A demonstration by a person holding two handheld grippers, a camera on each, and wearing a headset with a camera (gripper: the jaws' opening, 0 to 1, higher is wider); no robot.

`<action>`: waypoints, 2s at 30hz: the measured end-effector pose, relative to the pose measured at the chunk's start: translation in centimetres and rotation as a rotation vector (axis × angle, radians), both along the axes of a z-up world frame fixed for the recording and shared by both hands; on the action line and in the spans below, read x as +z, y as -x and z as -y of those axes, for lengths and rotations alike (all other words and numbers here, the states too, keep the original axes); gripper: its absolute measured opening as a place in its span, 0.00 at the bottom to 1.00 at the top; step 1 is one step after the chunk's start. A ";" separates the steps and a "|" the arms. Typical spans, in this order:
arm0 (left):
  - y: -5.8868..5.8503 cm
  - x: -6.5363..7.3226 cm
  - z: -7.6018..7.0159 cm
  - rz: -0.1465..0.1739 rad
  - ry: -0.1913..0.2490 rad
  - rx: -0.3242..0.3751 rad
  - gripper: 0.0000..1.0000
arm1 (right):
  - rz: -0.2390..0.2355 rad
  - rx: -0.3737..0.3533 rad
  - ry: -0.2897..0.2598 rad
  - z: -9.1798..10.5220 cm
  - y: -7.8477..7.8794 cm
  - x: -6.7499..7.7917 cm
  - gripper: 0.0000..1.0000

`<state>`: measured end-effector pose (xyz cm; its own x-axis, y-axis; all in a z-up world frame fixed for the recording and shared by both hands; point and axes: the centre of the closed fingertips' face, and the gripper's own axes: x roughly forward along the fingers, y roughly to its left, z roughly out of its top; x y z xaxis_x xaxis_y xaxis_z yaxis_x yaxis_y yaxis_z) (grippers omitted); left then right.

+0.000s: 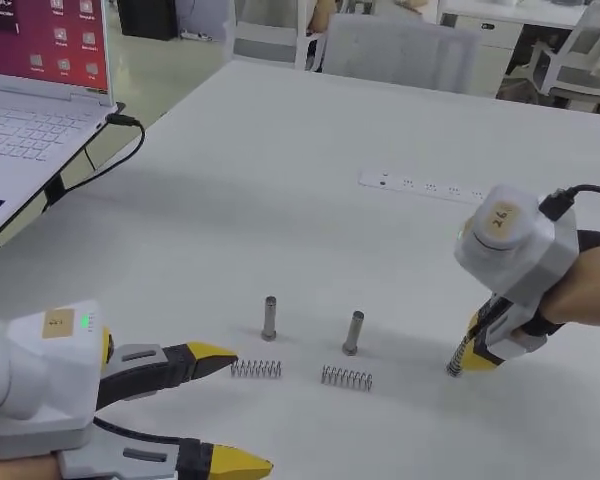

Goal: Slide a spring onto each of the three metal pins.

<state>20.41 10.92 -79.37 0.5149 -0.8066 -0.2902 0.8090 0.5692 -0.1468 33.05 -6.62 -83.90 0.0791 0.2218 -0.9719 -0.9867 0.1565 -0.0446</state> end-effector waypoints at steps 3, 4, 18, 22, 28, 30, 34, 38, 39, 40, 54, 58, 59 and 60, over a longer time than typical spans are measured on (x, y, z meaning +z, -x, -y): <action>0.0 0.0 0.0 0.001 -0.001 -0.001 0.62 | 0.005 0.006 0.000 0.0 0.0 0.0 0.10; 0.0 0.0 0.0 0.001 -0.001 0.000 0.62 | 0.009 0.009 0.001 0.1 -0.1 -0.1 0.10; 0.1 0.2 0.1 0.002 -0.002 -0.004 0.62 | 0.017 -0.018 -0.013 0.8 0.0 0.2 0.17; 0.1 0.2 0.2 0.004 -0.001 -0.005 0.62 | 0.020 -0.026 -0.018 1.1 0.2 0.2 0.18; 0.2 0.2 0.1 0.005 0.001 -0.006 0.62 | 0.018 -0.037 -0.025 1.4 0.7 0.2 0.19; 0.1 0.3 0.1 0.006 0.002 -0.006 0.62 | 0.015 -0.041 -0.026 1.5 1.0 0.1 0.19; 0.1 0.3 0.0 0.008 0.003 -0.004 0.62 | 0.012 -0.041 -0.027 1.5 1.6 0.2 0.19; 0.1 0.3 0.1 0.009 0.002 -0.007 0.62 | 0.010 -0.048 -0.035 1.5 2.0 0.3 0.19; 0.1 0.4 0.1 0.010 0.003 -0.007 0.62 | 0.009 -0.050 -0.036 1.5 2.2 0.3 0.19; 0.1 0.4 0.1 0.010 0.004 -0.007 0.62 | 0.007 -0.052 -0.039 1.4 2.4 0.3 0.19; 0.1 0.6 0.2 0.017 0.007 -0.010 0.62 | -0.020 -0.043 -0.083 -0.3 4.9 0.5 0.19; 0.1 0.7 0.2 0.021 0.006 -0.010 0.62 | -0.025 -0.027 -0.087 -1.0 5.5 0.7 0.19; 0.1 0.7 0.2 0.021 0.007 -0.010 0.62 | -0.025 -0.019 -0.087 -1.2 5.6 0.7 0.19; 0.1 0.7 0.2 0.021 0.007 -0.010 0.62 | -0.027 -0.017 -0.087 -1.4 5.8 0.7 0.18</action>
<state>20.29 10.72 -78.69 0.5130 -0.8137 -0.2734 0.8175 0.5603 -0.1334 27.29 -5.21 -83.19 0.0578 0.3044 -0.9508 -0.9846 0.1750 -0.0039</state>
